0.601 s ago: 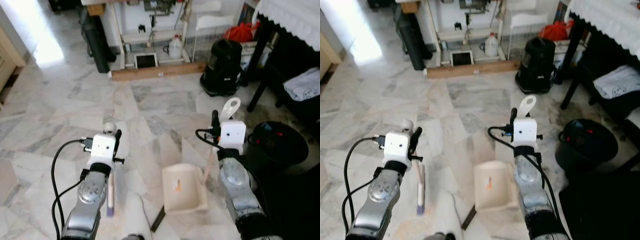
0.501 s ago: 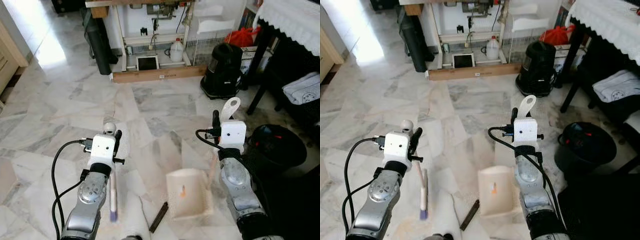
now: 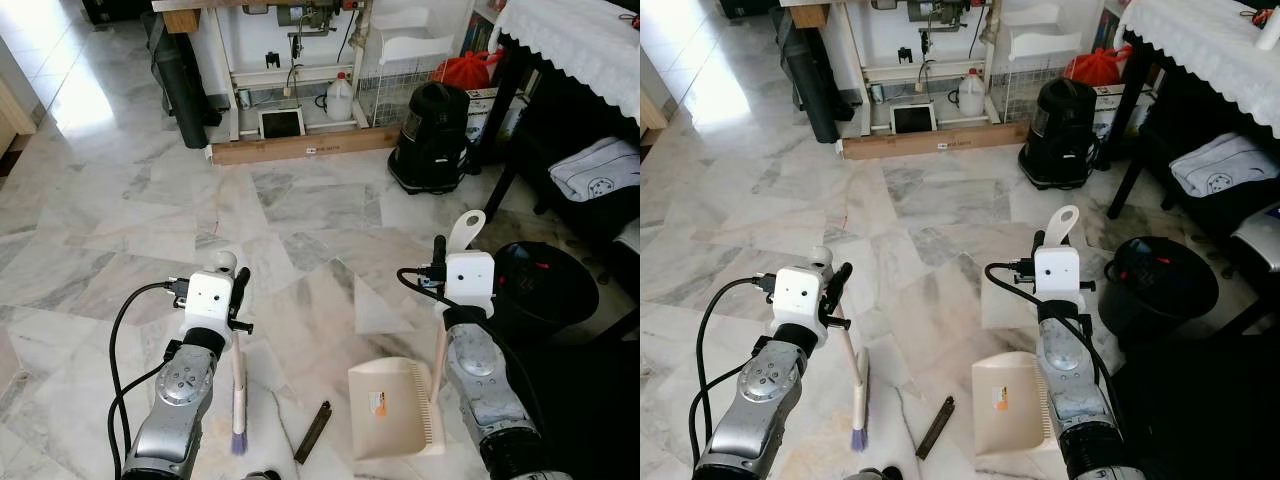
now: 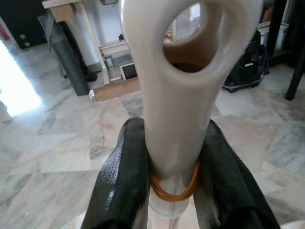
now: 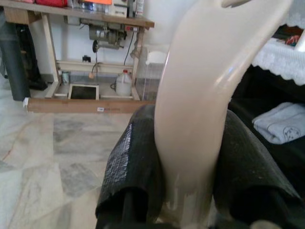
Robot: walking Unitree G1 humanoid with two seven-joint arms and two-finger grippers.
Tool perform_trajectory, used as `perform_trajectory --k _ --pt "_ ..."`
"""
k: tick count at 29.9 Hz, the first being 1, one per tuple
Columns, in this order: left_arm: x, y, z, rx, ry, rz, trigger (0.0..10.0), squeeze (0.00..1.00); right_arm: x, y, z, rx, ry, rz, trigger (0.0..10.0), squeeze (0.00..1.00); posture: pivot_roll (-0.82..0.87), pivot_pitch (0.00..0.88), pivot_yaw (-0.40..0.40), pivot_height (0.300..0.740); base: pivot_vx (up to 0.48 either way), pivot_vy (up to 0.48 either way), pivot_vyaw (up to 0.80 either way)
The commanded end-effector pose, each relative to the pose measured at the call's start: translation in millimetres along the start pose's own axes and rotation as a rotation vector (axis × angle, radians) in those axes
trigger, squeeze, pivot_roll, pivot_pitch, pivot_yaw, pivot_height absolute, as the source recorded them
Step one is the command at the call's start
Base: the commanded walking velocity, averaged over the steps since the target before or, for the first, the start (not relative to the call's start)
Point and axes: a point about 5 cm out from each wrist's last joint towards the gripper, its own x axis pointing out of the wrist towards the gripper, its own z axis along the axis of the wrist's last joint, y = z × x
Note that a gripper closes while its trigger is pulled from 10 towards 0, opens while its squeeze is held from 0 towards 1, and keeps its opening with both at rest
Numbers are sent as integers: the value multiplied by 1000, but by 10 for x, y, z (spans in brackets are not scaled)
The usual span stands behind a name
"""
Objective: Sweep floor
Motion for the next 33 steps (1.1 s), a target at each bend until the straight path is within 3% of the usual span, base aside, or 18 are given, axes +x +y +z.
perform_trajectory --k 1,11,16,28,33 --pt "12 69 8 -3 3 6 10000 0 2 -10 -17 2 -6 -10 10000 0 78 146 34 740 0 0 0" --pt "-23 98 11 -5 6 -2 10000 0 -69 7 -267 18 114 -18 10000 0 94 161 45 740 0 0 0" --pt "-26 85 18 -7 7 -11 10000 0 -142 52 -429 82 213 -16 10000 0 98 166 48 740 0 0 0" --pt "-20 72 30 -19 5 -17 10000 0 -180 80 -518 117 263 -23 10000 0 94 167 46 740 0 0 0" --pt "-15 63 54 -24 -10 -11 10000 0 -123 0 -469 115 224 -55 10000 0 94 164 42 740 0 0 0"
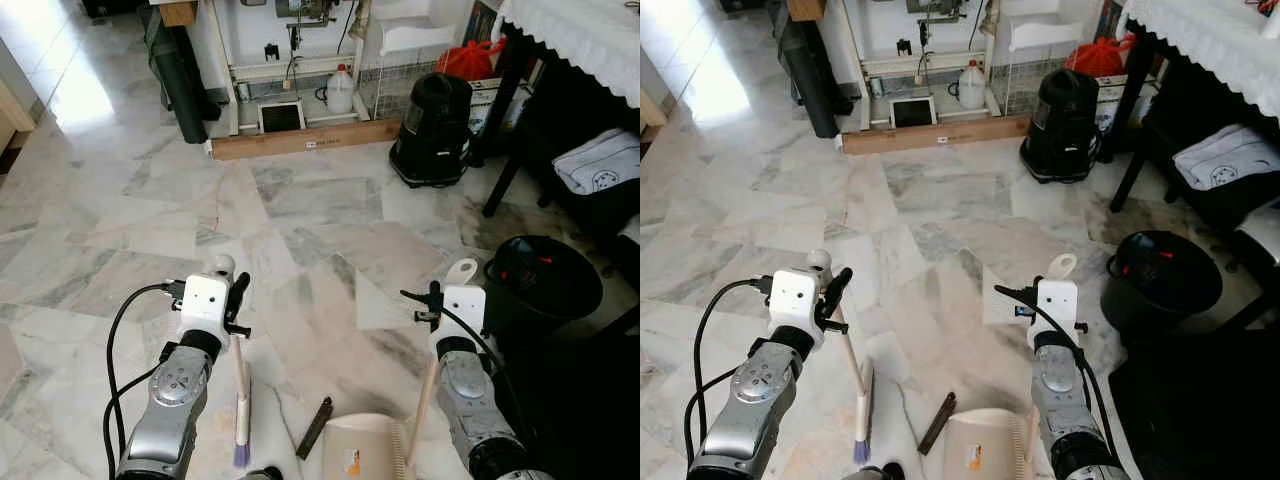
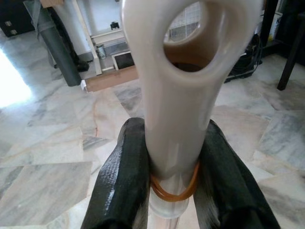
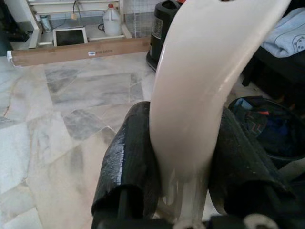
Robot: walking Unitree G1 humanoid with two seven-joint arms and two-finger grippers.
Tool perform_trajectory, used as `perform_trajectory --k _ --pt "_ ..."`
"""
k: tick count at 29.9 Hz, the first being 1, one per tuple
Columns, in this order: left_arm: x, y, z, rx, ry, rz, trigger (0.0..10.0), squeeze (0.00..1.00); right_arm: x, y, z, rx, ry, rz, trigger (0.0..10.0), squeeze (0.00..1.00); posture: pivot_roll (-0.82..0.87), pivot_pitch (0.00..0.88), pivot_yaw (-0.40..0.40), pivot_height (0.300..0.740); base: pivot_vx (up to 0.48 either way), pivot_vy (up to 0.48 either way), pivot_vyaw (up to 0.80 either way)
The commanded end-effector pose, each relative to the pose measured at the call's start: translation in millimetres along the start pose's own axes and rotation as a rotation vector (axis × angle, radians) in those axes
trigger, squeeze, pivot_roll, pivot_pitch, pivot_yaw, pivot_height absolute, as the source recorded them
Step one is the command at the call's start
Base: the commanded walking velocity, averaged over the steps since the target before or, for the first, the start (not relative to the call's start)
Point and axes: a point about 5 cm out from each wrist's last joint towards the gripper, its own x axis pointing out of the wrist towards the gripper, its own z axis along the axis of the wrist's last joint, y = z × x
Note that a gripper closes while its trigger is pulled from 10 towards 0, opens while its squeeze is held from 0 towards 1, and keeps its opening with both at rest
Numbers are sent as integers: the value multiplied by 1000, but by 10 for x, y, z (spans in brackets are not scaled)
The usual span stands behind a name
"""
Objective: Sweep floor
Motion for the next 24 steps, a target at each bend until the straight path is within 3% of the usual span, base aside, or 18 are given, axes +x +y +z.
perform_trajectory --k 1,7,14,19,21,24 --pt "2 33 83 -3 -35 17 10000 0 33 -56 37 13 -16 -26 10000 0 94 164 42 740 0 0 0" --pt "0 34 93 -5 -43 20 10000 0 48 -115 139 20 -99 -42 10000 0 94 162 41 740 0 0 0" --pt "-7 39 98 -3 -49 19 10000 0 33 -103 136 26 -125 -34 10000 0 98 164 44 740 0 0 0" --pt "-11 43 104 -1 -50 20 10000 0 -29 -88 -55 27 -28 -33 10000 0 105 169 46 740 0 0 0" --pt "-24 50 96 1 -44 18 10000 0 -107 -119 -235 36 59 -42 10000 0 109 171 47 740 0 0 0" --pt "-32 56 93 4 -40 15 10000 0 -143 -141 -300 36 87 -51 10000 0 114 176 49 740 0 0 0"
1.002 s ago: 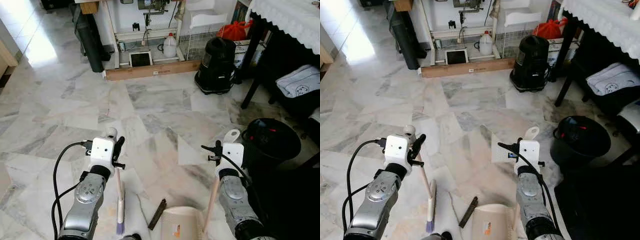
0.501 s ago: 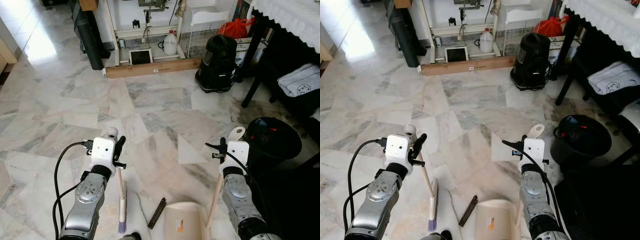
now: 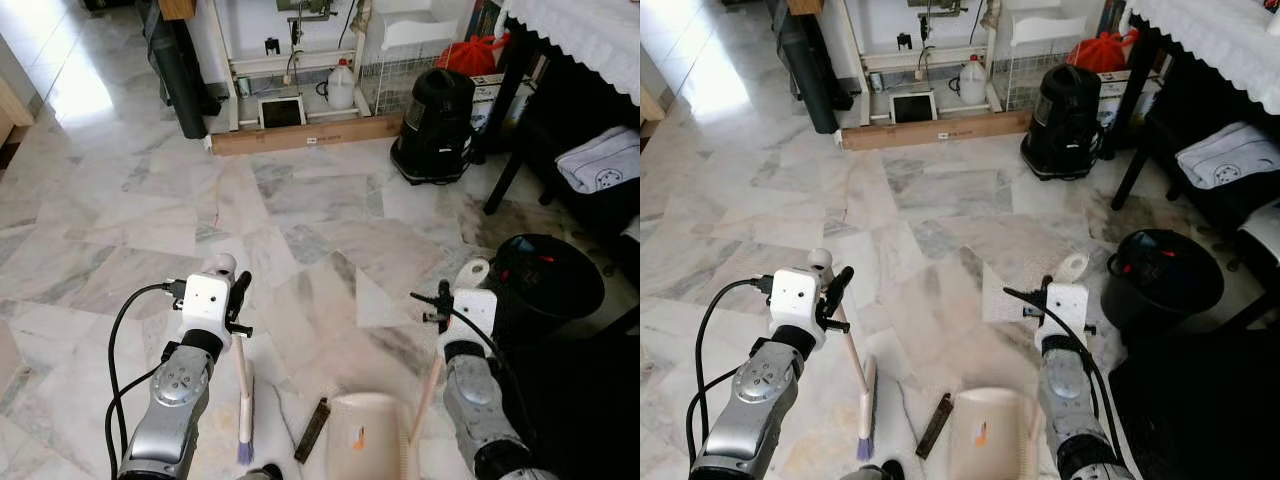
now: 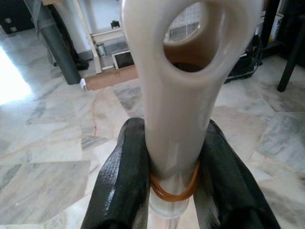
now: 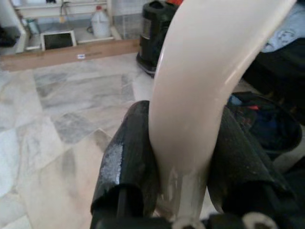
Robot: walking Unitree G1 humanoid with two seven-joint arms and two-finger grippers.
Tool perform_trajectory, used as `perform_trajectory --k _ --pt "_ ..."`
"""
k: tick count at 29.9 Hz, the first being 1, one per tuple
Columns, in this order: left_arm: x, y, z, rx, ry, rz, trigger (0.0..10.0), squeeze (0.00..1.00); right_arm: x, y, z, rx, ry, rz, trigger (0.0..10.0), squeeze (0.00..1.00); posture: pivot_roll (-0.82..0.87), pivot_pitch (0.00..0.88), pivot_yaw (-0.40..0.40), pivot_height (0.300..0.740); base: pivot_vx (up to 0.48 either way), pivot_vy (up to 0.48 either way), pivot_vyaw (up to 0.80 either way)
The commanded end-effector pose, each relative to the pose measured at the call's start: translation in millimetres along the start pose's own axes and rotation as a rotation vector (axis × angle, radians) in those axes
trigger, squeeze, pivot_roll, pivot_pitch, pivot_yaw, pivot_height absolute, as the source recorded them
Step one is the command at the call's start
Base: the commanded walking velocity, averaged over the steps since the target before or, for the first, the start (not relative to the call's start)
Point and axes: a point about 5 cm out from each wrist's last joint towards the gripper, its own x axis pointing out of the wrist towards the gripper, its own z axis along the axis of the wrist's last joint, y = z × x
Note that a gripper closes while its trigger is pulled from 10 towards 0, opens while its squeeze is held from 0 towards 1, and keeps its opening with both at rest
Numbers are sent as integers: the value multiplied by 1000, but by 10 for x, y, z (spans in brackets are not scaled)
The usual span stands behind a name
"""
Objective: Sweep floor
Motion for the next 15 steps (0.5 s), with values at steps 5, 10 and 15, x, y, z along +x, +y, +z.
perform_trajectory --k 5,10,15 --pt "-18 58 84 10 -30 6 10000 0 -128 -67 -253 -16 122 -18 10000 0 111 179 53 740 0 0 0" --pt "-8 19 58 -4 -3 -29 10000 0 -116 -82 -290 -10 171 -27 10000 0 111 178 54 740 0 0 0" --pt "-2 31 56 -14 2 -18 10000 0 -82 -62 -343 -10 282 -13 10000 0 107 177 54 740 0 0 0"
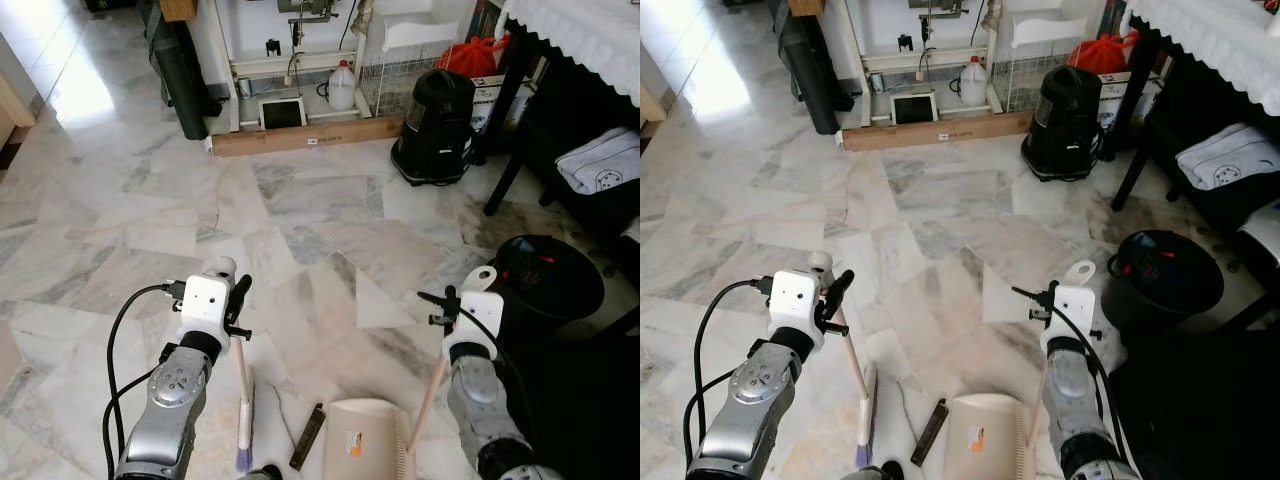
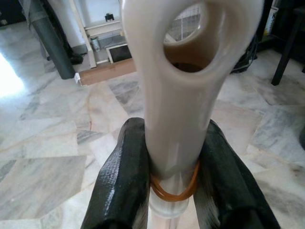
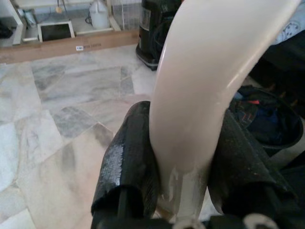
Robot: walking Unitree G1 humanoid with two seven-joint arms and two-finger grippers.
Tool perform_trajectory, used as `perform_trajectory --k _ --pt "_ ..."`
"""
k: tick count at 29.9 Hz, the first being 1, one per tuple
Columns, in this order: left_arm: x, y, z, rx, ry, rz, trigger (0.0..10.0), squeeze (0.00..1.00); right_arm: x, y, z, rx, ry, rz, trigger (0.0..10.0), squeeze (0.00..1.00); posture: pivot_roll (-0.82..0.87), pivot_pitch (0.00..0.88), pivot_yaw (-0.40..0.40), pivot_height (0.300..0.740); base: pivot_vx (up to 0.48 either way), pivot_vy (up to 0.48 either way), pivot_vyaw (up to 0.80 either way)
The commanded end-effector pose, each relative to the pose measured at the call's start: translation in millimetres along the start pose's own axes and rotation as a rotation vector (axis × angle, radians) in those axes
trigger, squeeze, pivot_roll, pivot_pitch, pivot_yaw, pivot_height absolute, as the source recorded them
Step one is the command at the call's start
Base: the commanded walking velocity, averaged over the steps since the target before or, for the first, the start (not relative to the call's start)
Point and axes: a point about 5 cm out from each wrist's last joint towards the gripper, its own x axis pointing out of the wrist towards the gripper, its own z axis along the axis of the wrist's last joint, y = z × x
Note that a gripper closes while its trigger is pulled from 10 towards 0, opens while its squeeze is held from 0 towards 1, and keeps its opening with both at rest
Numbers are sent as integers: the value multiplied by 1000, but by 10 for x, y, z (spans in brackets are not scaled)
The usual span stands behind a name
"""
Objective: Sweep floor
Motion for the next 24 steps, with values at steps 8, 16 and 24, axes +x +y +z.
perform_trajectory --k 8,16,24 --pt "13 26 76 -10 -23 5 10000 0 -167 111 -488 10 382 100 10000 0 100 175 48 740 0 0 0" --pt "16 20 83 -16 -27 7 10000 0 -133 169 -448 12 415 135 10000 0 98 176 45 740 0 0 0" --pt "22 19 95 -19 -34 5 10000 0 19 76 -40 31 125 61 10000 0 96 178 46 740 0 0 0"
